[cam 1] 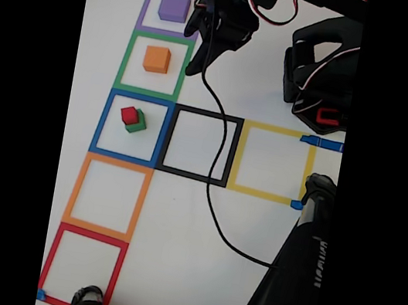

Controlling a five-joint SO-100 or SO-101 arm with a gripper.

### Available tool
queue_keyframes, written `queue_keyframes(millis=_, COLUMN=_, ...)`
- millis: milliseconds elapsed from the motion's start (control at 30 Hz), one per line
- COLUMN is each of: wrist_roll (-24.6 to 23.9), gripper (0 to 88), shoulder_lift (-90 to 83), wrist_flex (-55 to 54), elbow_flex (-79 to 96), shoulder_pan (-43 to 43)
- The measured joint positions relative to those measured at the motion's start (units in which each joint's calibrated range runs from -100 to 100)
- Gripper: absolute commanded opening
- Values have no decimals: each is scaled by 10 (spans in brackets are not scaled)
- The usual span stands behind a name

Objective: Tower of hanoi

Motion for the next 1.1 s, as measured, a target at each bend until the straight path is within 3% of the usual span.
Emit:
queue_keyframes(millis=600, wrist_roll=0, gripper=441, shoulder_lift=22, wrist_flex=-701, elbow_flex=505, shoulder_pan=25)
queue_keyframes(millis=1100, wrist_roll=0, gripper=428, shoulder_lift=318, wrist_flex=-1125, elbow_flex=569, shoulder_pan=1)
